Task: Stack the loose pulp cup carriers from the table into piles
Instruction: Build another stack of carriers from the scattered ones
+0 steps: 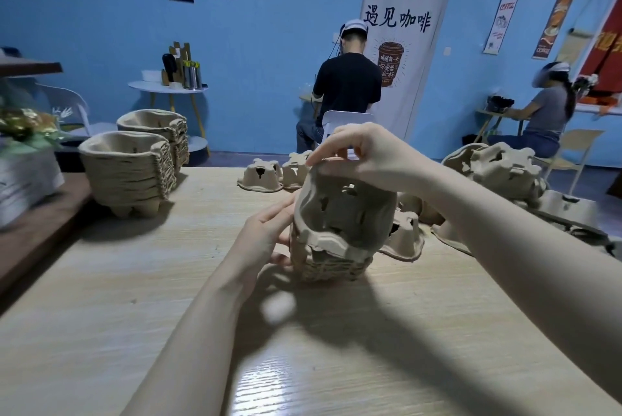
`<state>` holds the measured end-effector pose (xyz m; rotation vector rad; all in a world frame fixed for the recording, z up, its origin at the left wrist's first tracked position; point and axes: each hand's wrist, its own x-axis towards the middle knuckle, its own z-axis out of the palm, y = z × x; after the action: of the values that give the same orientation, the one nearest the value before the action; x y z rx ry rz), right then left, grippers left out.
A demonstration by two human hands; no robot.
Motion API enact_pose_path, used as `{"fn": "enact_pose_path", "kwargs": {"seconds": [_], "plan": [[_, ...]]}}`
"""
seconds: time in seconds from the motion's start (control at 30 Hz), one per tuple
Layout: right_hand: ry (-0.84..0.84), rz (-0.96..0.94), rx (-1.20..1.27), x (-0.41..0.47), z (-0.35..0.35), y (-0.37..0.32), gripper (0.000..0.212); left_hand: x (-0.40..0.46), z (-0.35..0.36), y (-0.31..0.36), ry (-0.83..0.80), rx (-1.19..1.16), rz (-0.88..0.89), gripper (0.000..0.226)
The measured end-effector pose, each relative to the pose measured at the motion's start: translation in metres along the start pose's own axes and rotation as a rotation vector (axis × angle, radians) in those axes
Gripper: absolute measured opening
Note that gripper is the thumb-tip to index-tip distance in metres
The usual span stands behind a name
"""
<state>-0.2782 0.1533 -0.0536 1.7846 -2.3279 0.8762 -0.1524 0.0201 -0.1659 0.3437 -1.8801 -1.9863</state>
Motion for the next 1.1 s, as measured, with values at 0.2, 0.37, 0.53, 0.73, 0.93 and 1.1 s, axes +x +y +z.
{"fn": "enact_pose_path", "kwargs": {"seconds": [0.2,0.37,0.53,0.73,0.93,1.1], "plan": [[0.101,0.127,0.105,-0.021,0.003,0.014,0.035,0.001,0.001,0.000,0.018,-0.002,-0.001,0.030],[0.272,0.254,0.233,-0.059,0.007,0.016,0.055,0.001,0.001,-0.001,0.033,-0.005,-0.008,0.032],[0.464,0.356,0.423,-0.098,0.037,0.018,0.049,0.002,0.001,-0.002,0.047,-0.001,-0.006,0.032],[0.570,0.393,0.747,-0.102,0.058,0.013,0.023,0.004,-0.001,-0.005,0.055,0.059,0.006,0.032],[0.572,0.408,0.819,-0.092,0.053,0.018,0.017,0.004,0.001,-0.004,0.064,0.043,-0.002,0.027],[0.561,0.388,0.802,-0.093,0.057,0.023,0.011,0.003,0.004,-0.002,0.090,0.031,-0.007,0.037]]}}
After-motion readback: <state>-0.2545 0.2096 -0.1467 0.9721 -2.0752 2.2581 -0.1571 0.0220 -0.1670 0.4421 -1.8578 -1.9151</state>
